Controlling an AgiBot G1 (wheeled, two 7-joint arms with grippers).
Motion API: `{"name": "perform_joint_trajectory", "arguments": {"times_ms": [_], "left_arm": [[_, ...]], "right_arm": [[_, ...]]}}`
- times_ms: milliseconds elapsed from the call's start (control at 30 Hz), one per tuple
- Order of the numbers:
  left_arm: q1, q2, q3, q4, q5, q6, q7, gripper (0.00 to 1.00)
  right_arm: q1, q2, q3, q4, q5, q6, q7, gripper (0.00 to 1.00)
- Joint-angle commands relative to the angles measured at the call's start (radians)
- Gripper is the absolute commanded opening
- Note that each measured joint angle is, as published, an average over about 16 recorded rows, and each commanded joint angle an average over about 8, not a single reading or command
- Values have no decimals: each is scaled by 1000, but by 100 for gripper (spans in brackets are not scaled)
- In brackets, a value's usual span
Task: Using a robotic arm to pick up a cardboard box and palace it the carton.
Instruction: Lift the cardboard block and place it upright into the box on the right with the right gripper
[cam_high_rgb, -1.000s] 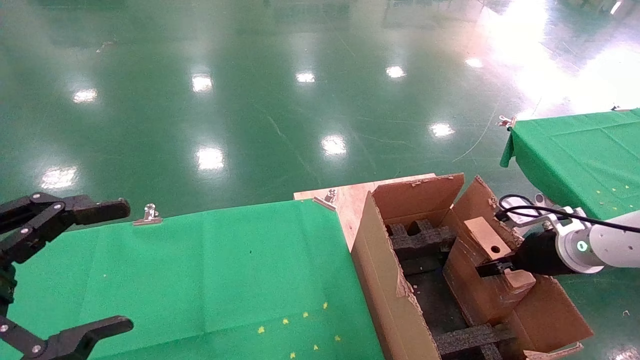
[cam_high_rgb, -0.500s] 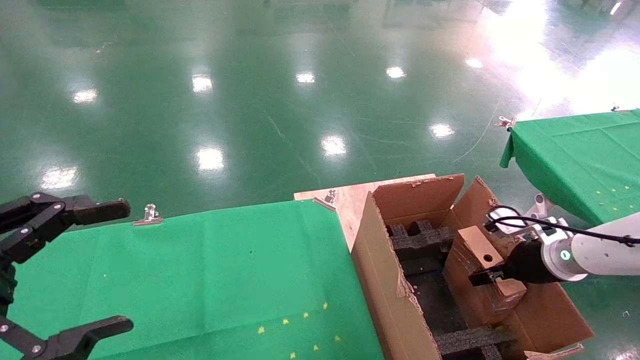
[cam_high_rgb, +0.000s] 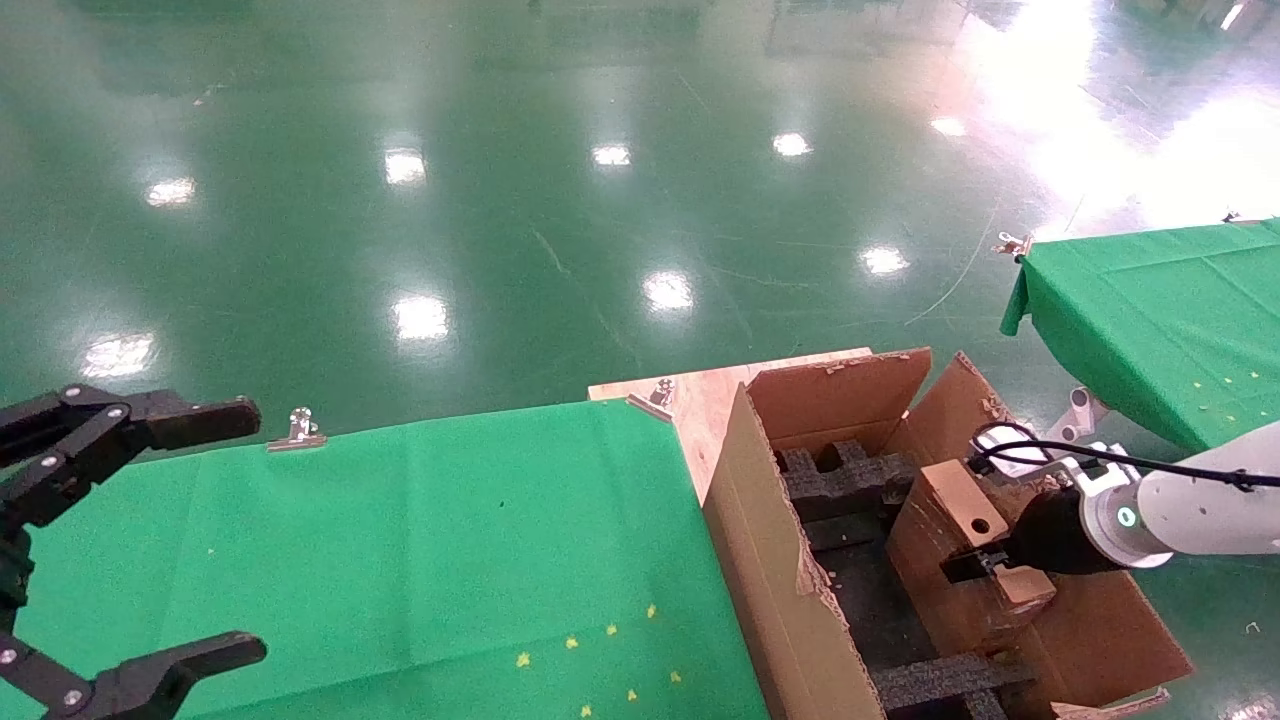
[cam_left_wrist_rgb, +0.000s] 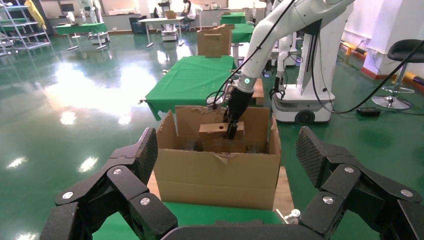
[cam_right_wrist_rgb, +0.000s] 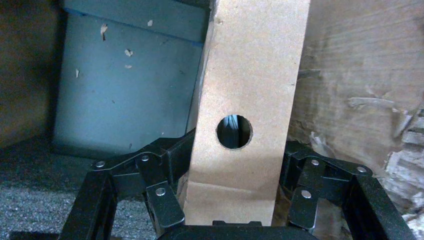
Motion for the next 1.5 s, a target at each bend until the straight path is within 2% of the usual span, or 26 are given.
{"name": "perform_joint_trajectory", "arguments": {"times_ms": [33, 433, 467, 700, 733, 1500], "left_arm": [[0, 0, 0, 0, 0, 0, 0, 100], [0, 0, 0, 0, 0, 0, 0, 100], [0, 0, 0, 0, 0, 0, 0, 100], [0, 0, 0, 0, 0, 0, 0, 100], [0, 0, 0, 0, 0, 0, 0, 100], [0, 0, 0, 0, 0, 0, 0, 100]], "right_arm": [[-7, -2, 1, -5, 6, -4, -9, 0], [-49, -27, 1, -28, 22, -4, -39, 0], [-51, -29, 1, -31, 23, -3, -40, 4], [-61, -37, 3, -47, 29, -2, -47, 92], [-62, -37, 3, -47, 29, -2, -47, 100], [-40, -30, 4, -45, 16, 2, -36, 100]]}}
